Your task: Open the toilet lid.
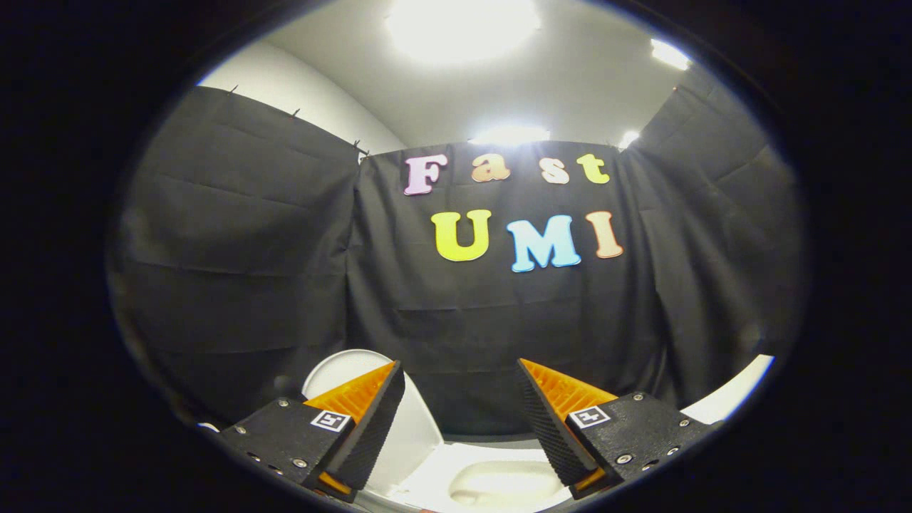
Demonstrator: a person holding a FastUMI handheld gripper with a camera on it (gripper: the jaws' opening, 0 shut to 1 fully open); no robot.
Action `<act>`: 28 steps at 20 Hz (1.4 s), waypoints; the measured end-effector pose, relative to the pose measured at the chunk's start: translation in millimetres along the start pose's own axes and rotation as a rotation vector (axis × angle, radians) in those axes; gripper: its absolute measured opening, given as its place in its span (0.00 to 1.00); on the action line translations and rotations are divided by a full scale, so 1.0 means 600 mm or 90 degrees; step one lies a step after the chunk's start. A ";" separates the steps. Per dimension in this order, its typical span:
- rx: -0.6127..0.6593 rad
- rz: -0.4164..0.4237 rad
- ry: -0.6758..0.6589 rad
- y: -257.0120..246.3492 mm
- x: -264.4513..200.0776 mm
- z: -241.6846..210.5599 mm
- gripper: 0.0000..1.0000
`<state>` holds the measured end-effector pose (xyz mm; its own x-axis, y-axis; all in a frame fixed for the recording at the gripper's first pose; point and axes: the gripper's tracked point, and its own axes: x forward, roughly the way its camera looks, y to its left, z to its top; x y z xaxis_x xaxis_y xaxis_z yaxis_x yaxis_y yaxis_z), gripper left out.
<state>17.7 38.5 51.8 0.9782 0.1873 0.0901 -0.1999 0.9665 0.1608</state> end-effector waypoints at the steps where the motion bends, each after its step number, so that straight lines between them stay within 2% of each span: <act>1: 0.002 -0.010 0.001 -0.022 -0.012 -0.008 0.95; 6: 0.002 -0.078 0.019 -0.132 -0.056 -0.052 0.95; 8: -0.007 -0.128 0.044 -0.180 -0.065 -0.076 0.95; 12: -0.013 -0.156 0.062 -0.196 -0.080 -0.081 0.96; 16: -0.037 -0.152 0.048 -0.177 -0.080 -0.067 0.96; 20: -0.064 -0.121 0.031 -0.144 -0.073 -0.052 0.96; 28: -0.107 -0.122 0.007 -0.156 -0.092 -0.027 0.96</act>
<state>-16.7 -59.5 16.1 0.9980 -0.0006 0.0628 0.0001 1.0000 0.0075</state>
